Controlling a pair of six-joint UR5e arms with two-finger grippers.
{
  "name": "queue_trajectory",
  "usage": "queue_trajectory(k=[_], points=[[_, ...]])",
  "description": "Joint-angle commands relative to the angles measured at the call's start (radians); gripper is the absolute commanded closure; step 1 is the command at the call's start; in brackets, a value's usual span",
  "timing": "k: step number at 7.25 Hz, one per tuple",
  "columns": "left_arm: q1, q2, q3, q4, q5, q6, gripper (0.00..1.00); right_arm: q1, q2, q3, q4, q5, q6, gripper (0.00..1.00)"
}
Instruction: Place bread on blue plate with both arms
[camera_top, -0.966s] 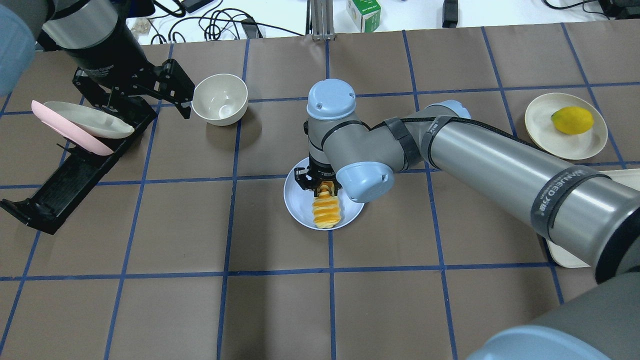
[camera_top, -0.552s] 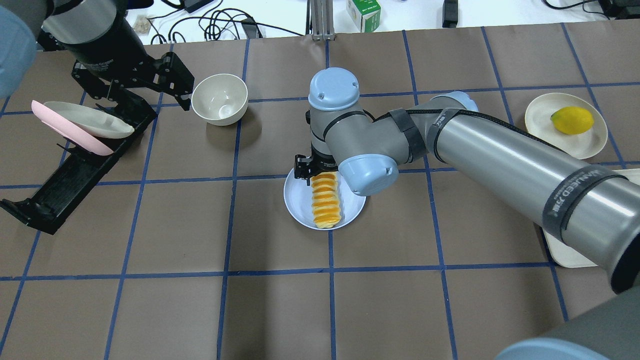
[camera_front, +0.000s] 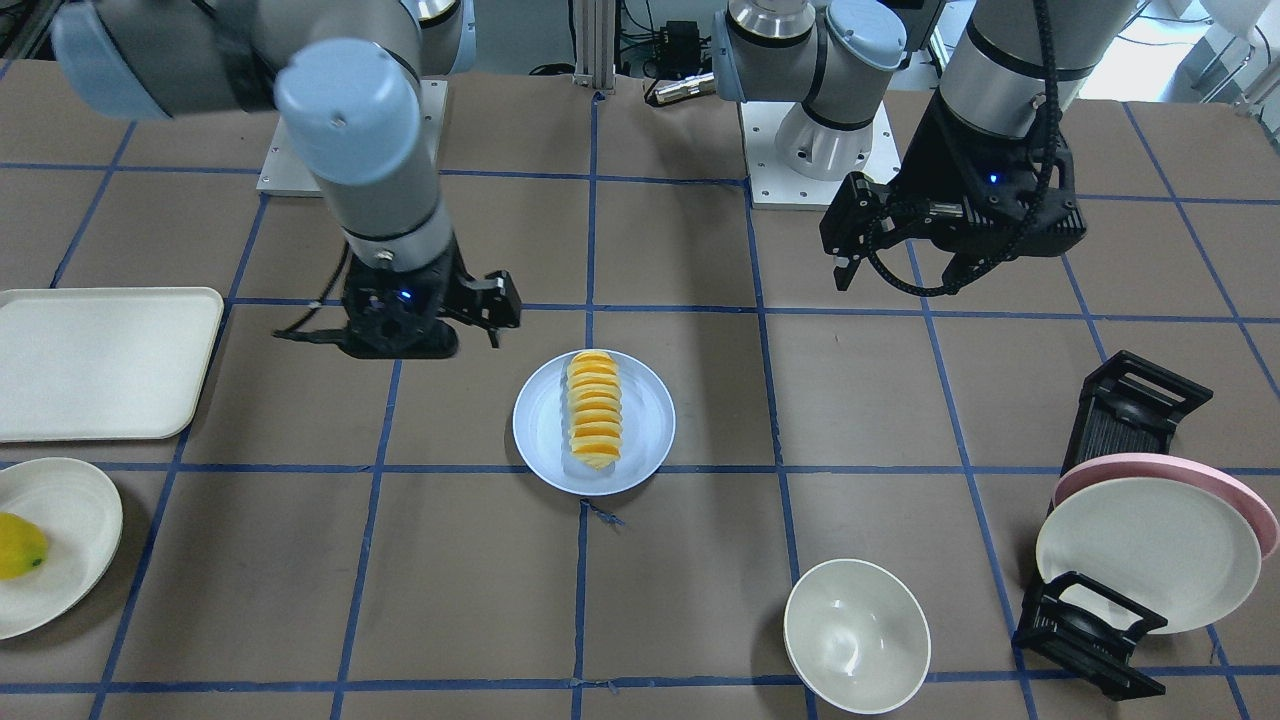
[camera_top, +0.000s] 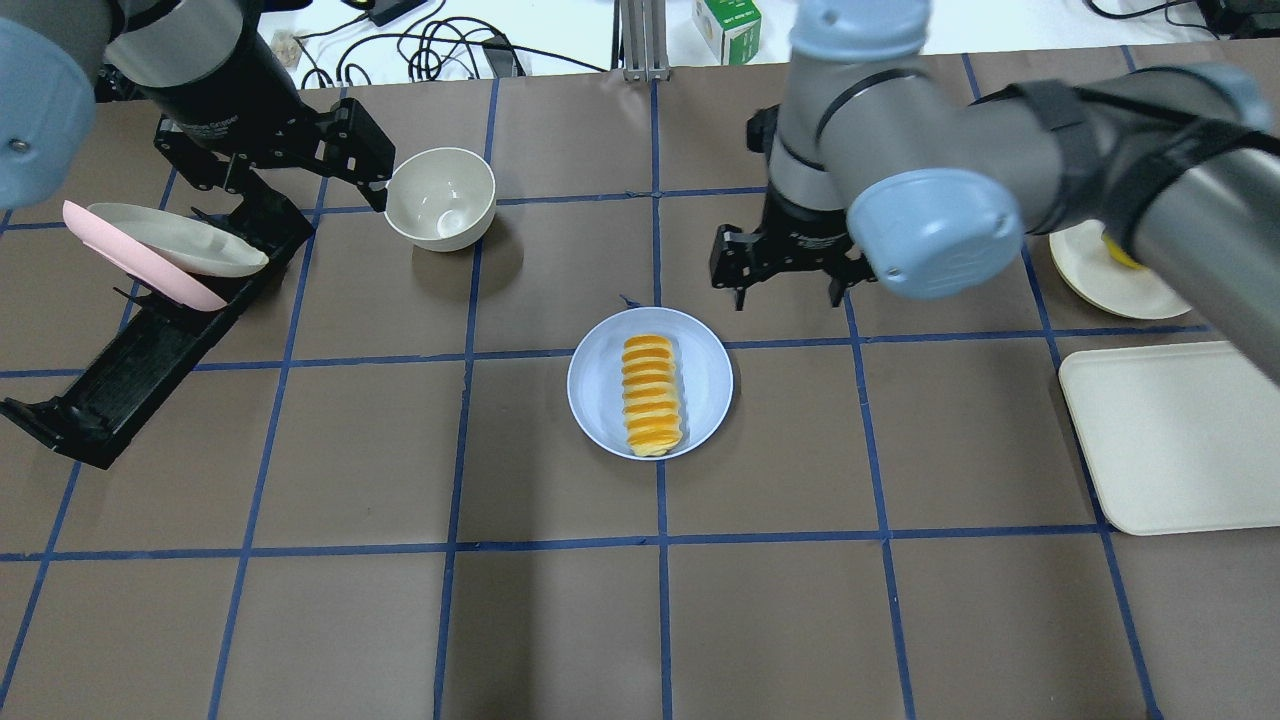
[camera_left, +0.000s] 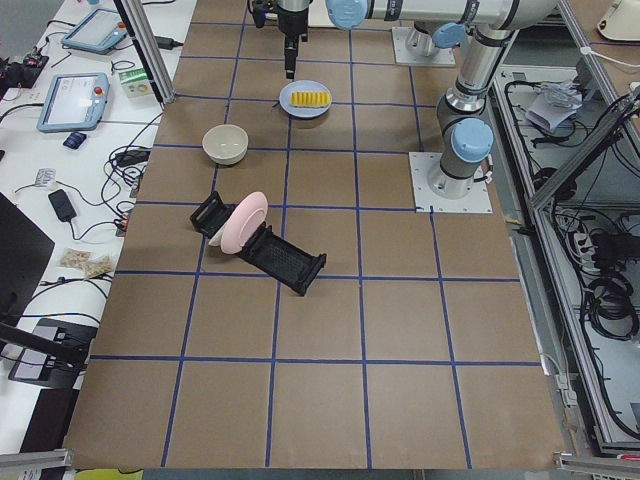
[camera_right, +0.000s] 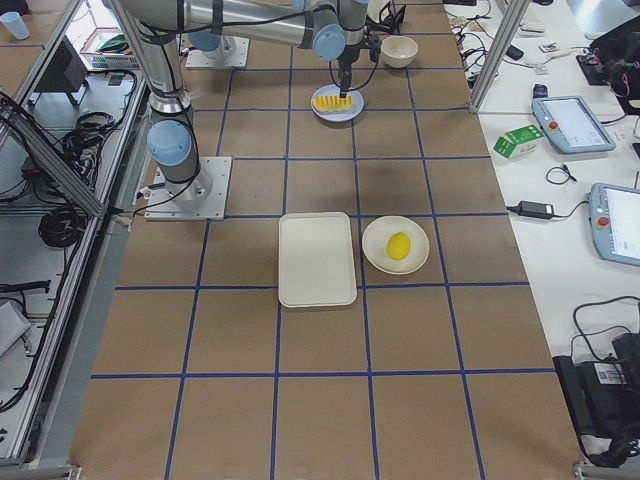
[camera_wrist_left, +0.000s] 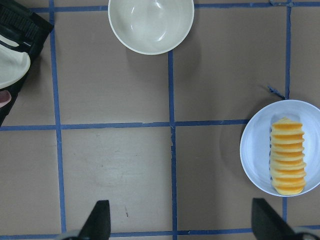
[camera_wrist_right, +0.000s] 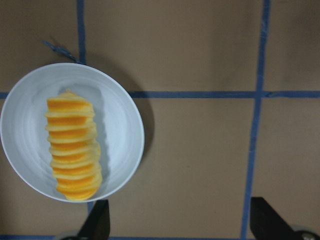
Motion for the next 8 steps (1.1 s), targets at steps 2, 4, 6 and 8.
queue_trajectory(k=[2, 4, 6, 8], points=[[-0.002, 0.003, -0.001, 0.001, -0.002, -0.003, 0.00, -0.099, -0.144, 0.015, 0.173, -0.069, -0.089, 0.00], [-0.003, 0.004, -0.001, 0.001, -0.002, -0.003, 0.00, -0.110, -0.160, 0.015, 0.181, 0.021, -0.085, 0.00], [-0.003, 0.009, -0.002, -0.001, 0.001, -0.005, 0.00, -0.109, -0.201, 0.012, 0.196, 0.076, -0.077, 0.00], [-0.003, 0.010, -0.001, -0.001, 0.001, -0.005, 0.00, -0.109, -0.224, 0.018, 0.202, 0.025, -0.069, 0.00]])
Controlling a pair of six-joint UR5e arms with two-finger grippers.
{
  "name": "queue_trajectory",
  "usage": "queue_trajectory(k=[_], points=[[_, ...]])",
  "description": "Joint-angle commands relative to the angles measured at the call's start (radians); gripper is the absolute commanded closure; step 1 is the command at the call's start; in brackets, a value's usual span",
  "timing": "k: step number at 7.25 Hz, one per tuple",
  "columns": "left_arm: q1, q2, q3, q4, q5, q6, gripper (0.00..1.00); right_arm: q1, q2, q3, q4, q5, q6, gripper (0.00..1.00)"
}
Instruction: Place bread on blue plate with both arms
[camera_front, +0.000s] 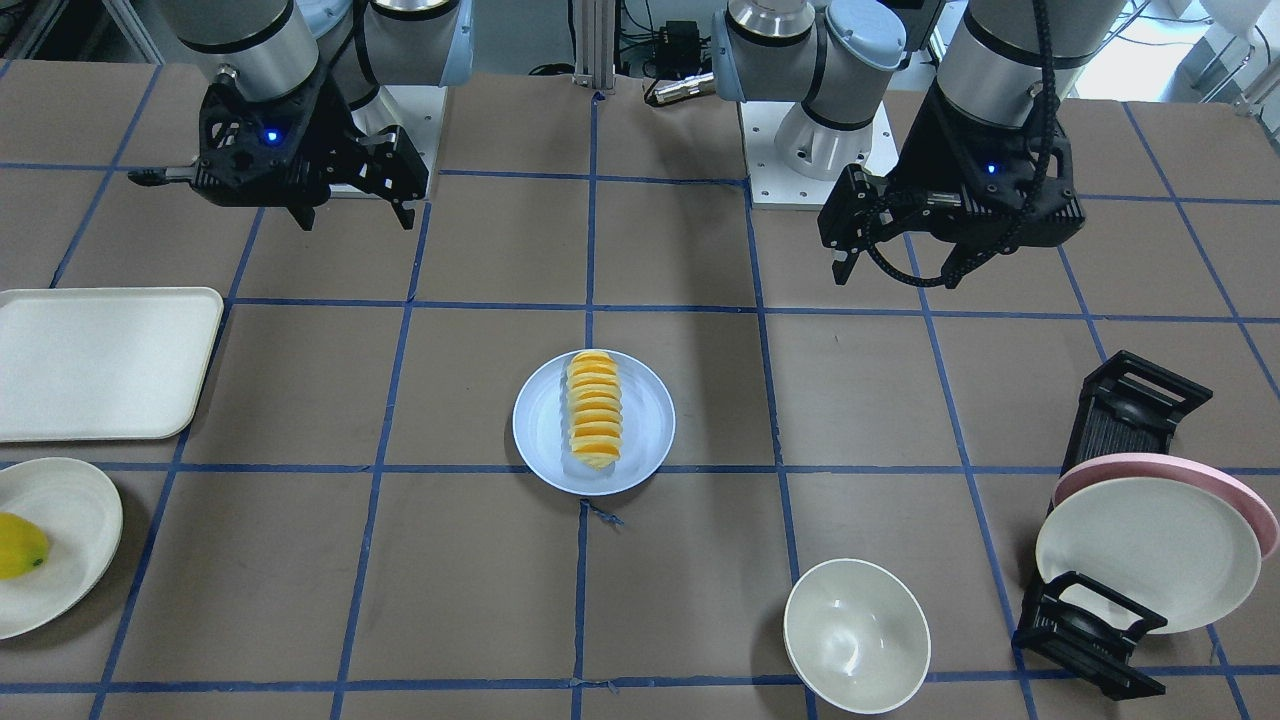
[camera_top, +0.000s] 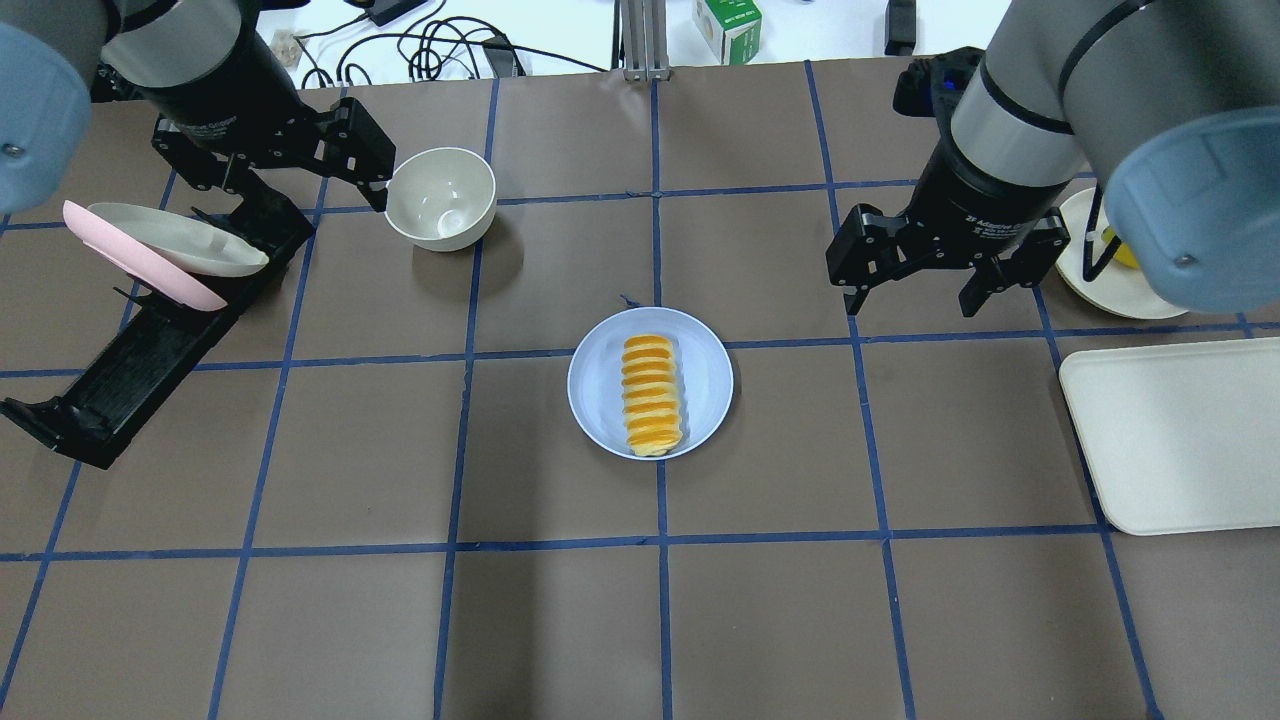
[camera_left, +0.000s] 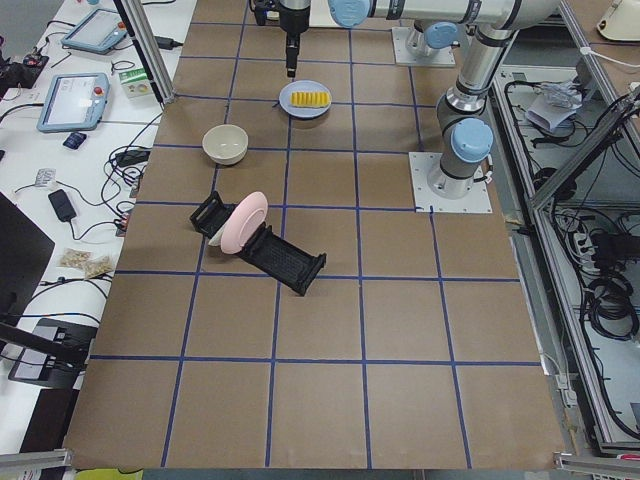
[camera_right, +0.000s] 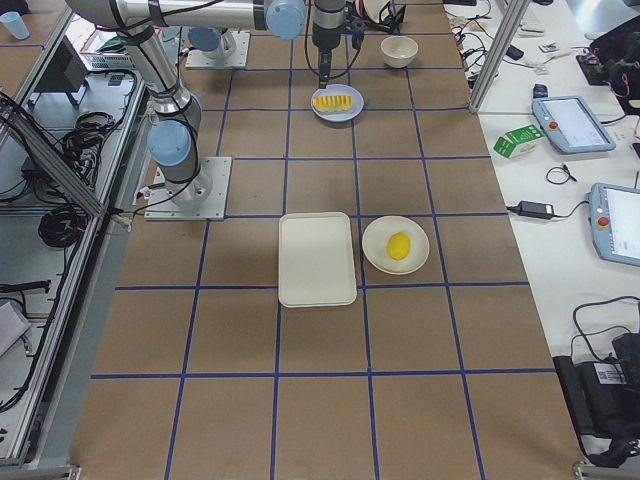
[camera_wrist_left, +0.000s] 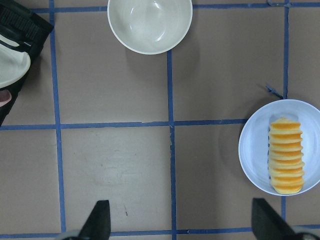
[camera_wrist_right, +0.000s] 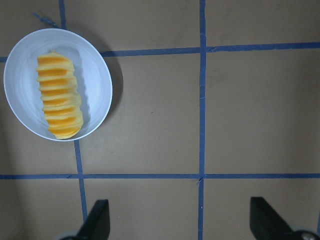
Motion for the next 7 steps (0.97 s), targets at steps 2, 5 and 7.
queue_trajectory(k=[2, 5, 7], points=[[0.000, 0.001, -0.001, 0.000, 0.000, 0.000, 0.00, -0.015, -0.004, -0.004, 0.006, -0.036, 0.002, 0.00], [-0.002, 0.006, -0.031, -0.006, -0.006, -0.008, 0.00, -0.017, -0.013, -0.002, 0.006, -0.119, 0.000, 0.00], [-0.002, 0.012, -0.044, -0.002, 0.002, -0.008, 0.00, -0.020, -0.011, -0.008, -0.005, -0.112, -0.015, 0.00]])
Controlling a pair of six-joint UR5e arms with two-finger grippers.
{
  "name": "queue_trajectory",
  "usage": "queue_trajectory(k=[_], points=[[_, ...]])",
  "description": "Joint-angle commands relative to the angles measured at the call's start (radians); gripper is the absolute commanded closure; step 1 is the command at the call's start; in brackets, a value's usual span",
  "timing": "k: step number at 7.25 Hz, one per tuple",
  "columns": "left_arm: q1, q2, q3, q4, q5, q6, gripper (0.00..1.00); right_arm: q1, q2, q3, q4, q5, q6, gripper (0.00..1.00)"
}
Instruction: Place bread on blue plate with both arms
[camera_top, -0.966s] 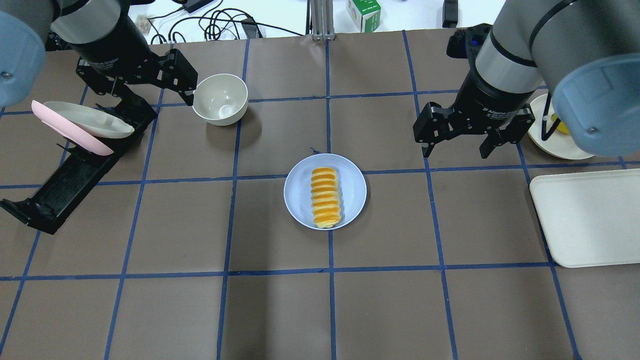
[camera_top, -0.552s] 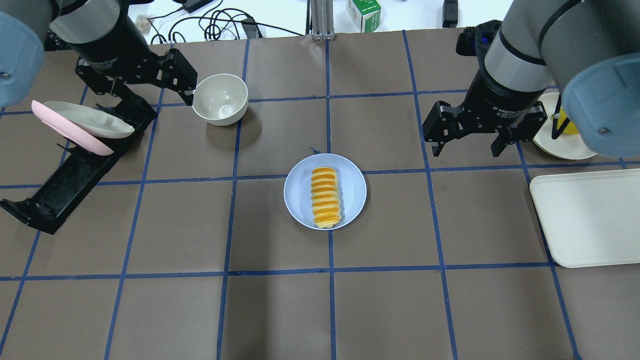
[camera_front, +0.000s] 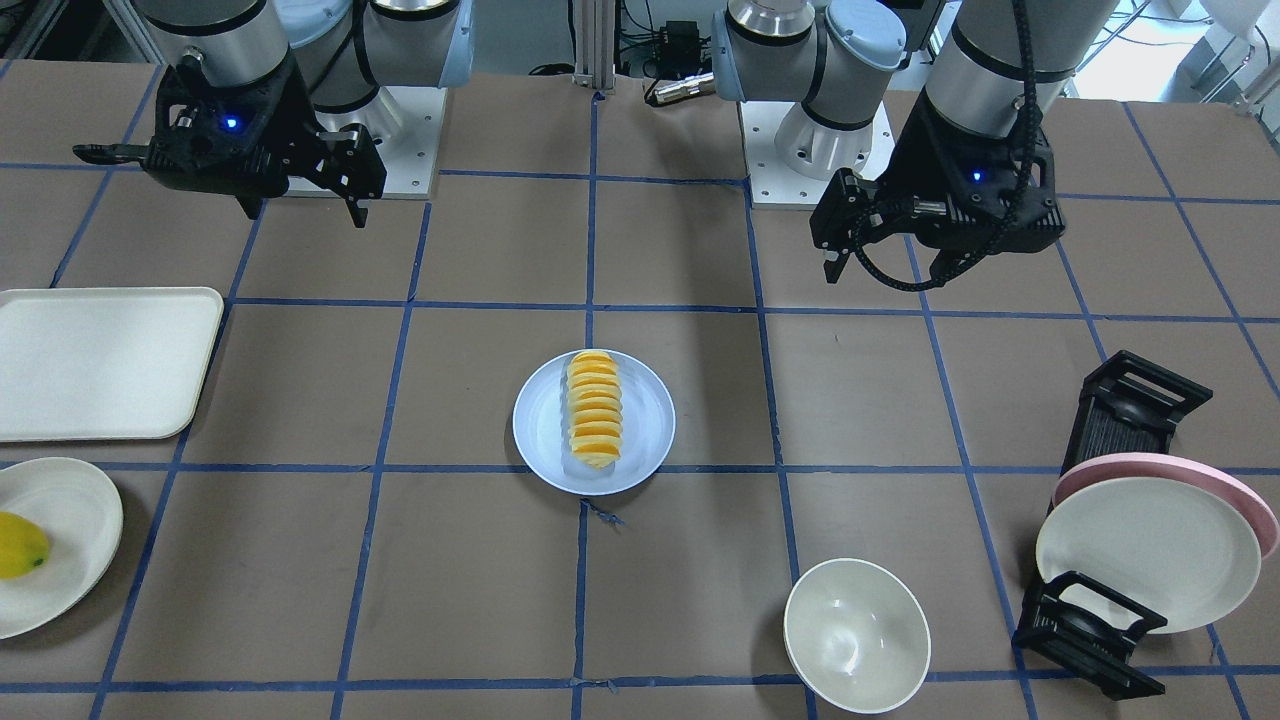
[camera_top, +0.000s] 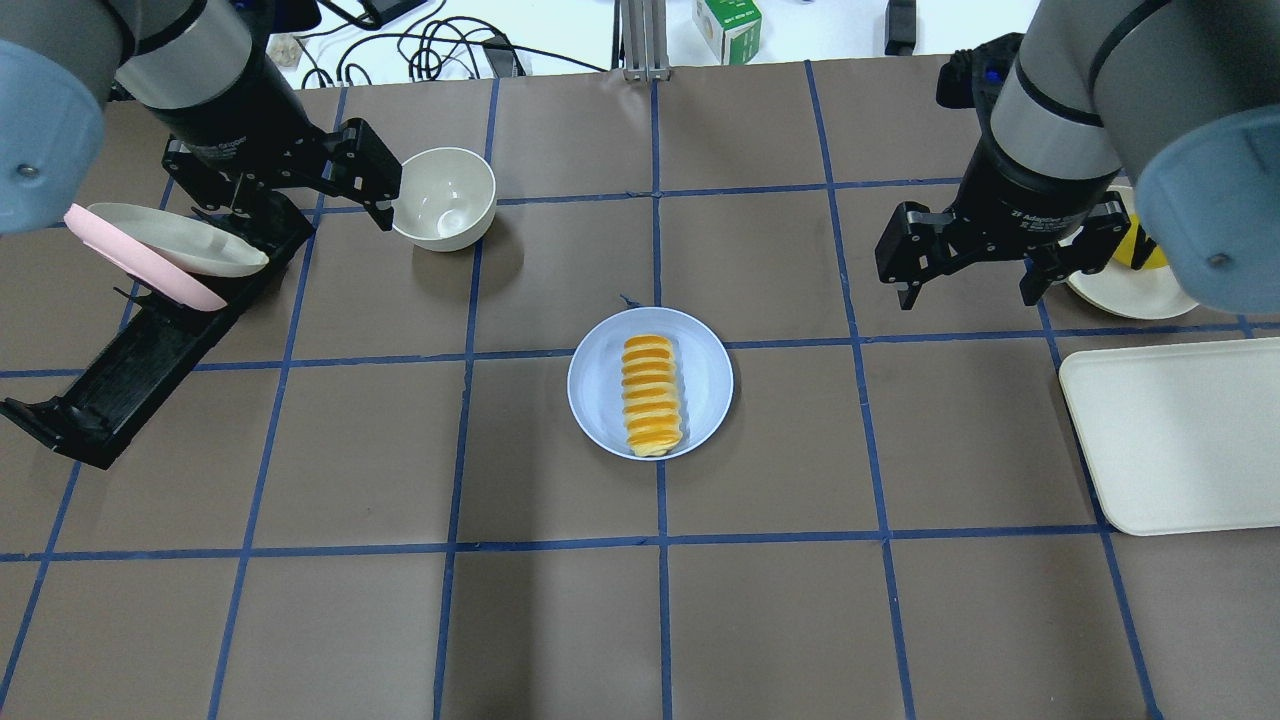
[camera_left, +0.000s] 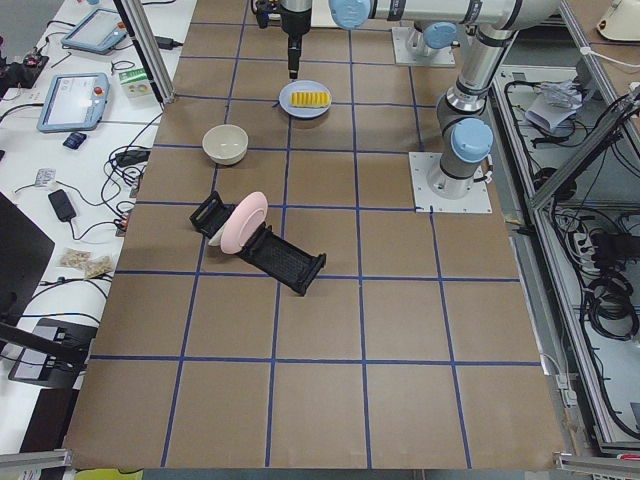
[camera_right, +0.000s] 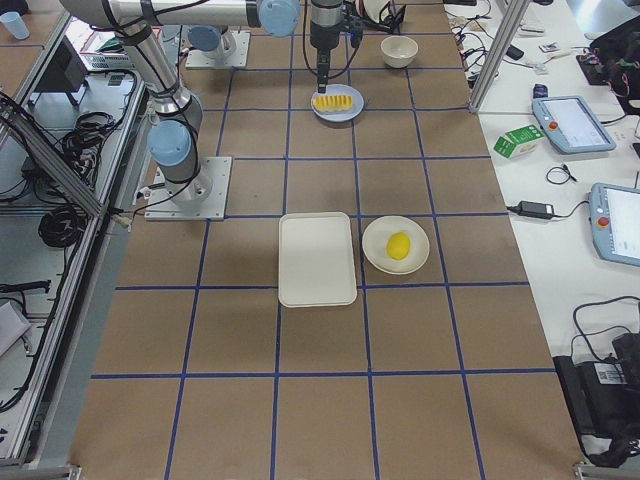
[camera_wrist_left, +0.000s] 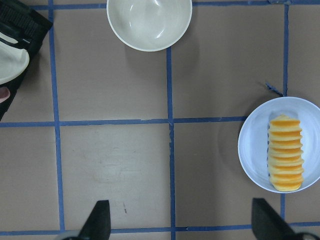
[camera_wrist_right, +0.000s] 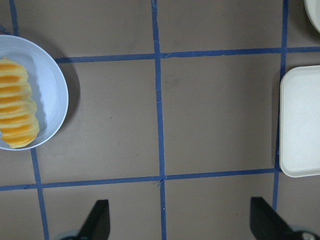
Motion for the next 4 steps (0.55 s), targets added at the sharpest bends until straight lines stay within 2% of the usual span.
queue_trajectory(k=[1, 4], points=[[0.000, 0.004, -0.008, 0.000, 0.004, -0.002, 0.00, 0.000, -0.002, -0.002, -0.005, 0.008, 0.003, 0.00], [0.001, 0.002, -0.010, 0.000, 0.003, -0.002, 0.00, 0.003, -0.003, -0.009, -0.003, 0.012, 0.009, 0.00]])
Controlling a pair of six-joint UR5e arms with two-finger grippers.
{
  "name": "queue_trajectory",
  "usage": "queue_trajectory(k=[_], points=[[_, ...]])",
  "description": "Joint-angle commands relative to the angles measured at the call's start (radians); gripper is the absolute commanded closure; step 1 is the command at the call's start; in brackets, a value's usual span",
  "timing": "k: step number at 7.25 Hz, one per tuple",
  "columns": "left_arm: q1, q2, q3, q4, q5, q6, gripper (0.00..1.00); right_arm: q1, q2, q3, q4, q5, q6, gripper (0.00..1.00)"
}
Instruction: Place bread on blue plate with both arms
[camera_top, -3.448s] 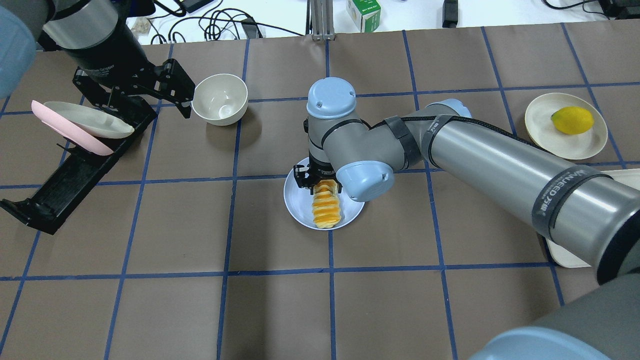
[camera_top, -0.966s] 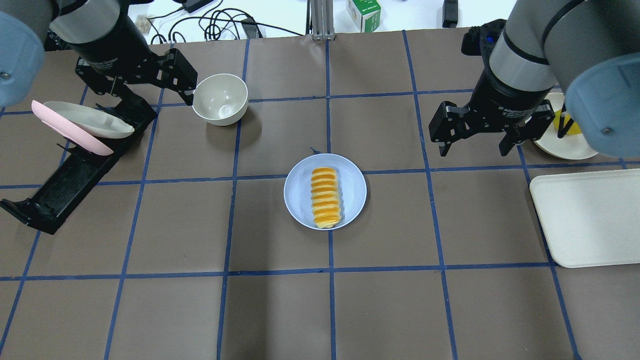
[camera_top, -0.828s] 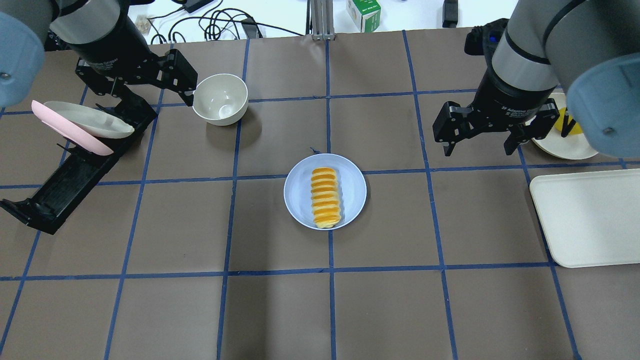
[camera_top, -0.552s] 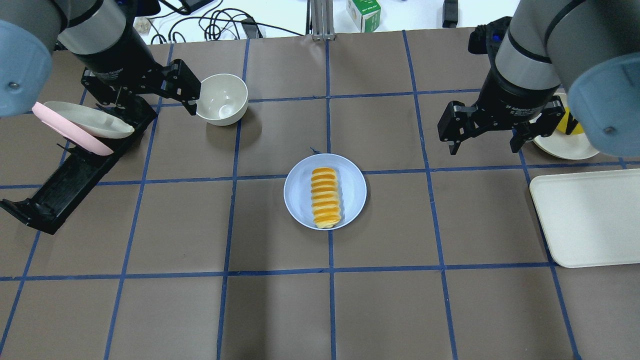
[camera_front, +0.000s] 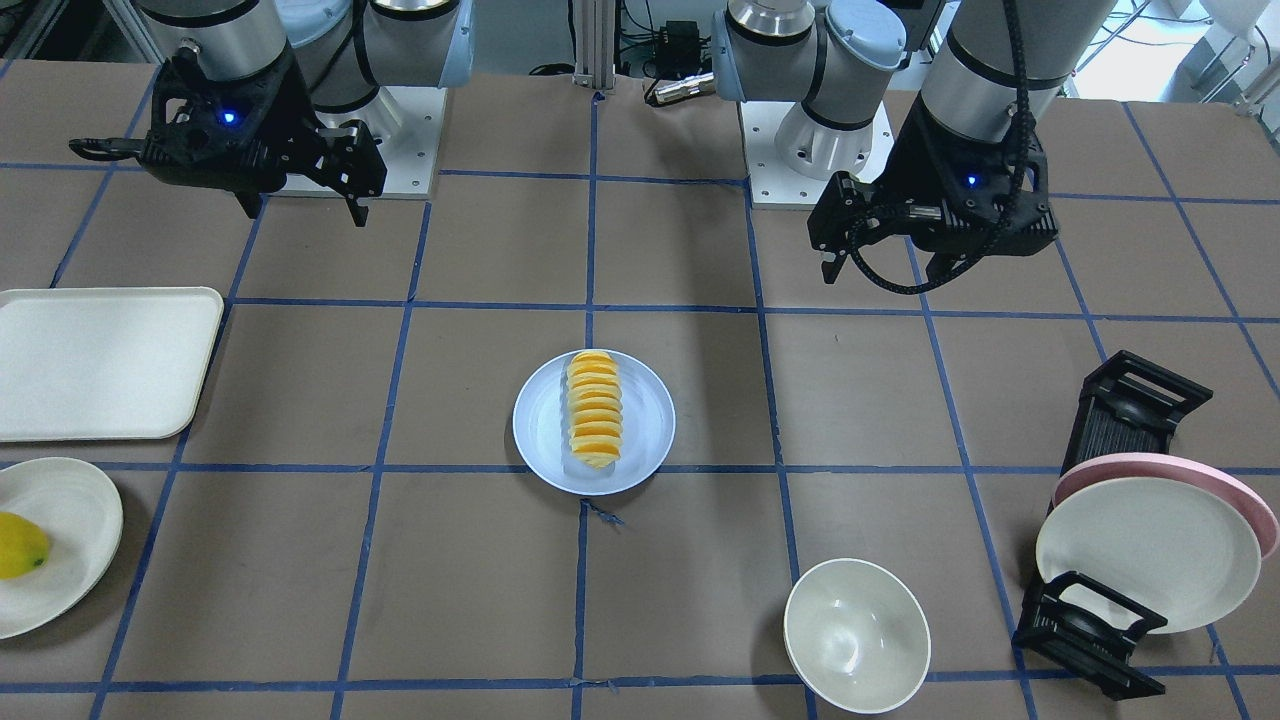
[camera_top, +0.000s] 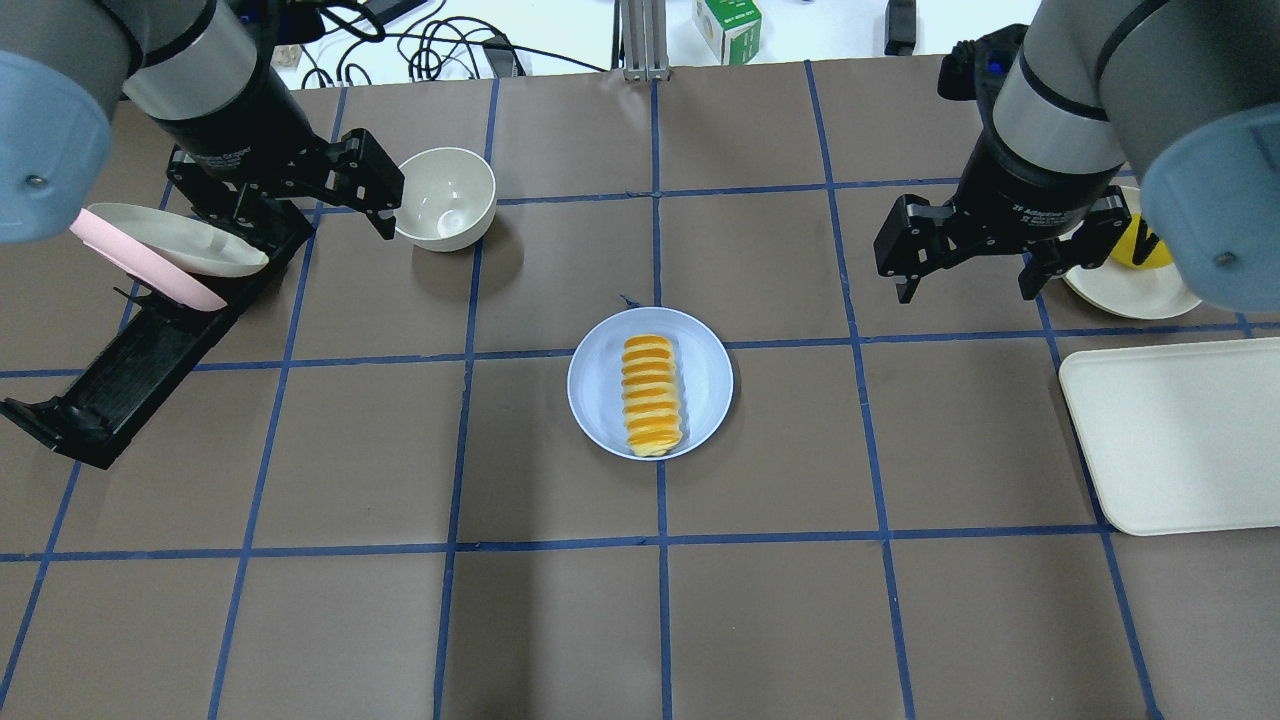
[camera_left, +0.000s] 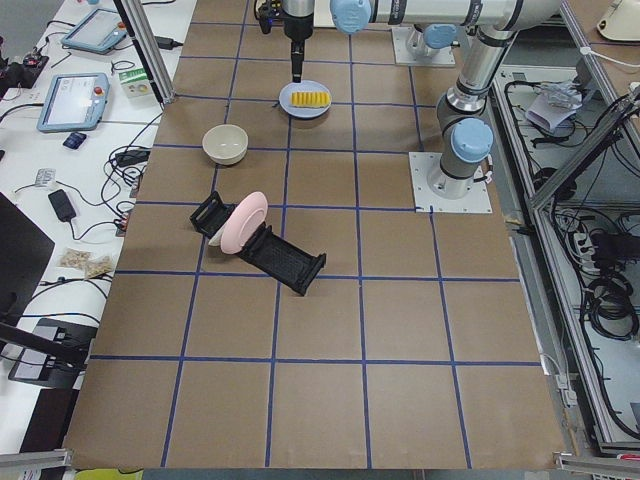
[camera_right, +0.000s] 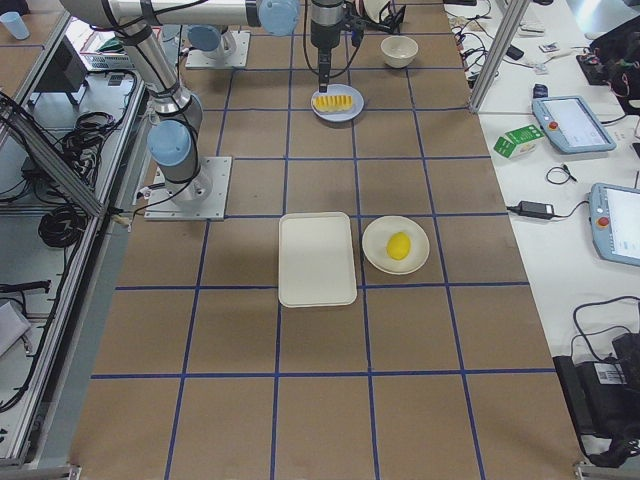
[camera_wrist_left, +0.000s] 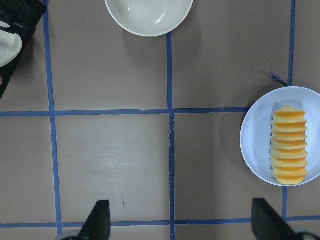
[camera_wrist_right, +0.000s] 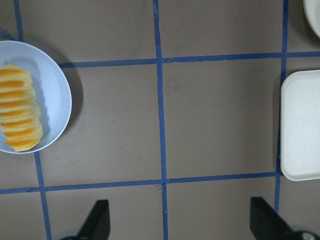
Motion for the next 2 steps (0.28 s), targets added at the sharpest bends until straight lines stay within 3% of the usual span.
queue_trajectory(k=[1, 2], points=[[0.001, -0.001, 0.000, 0.000, 0.001, 0.000, 0.00, 0.002, -0.001, -0.003, -0.012, 0.003, 0.001, 0.00], [0.001, 0.001, 0.001, 0.000, 0.002, 0.000, 0.00, 0.002, -0.002, -0.003, -0.029, 0.003, 0.001, 0.00]])
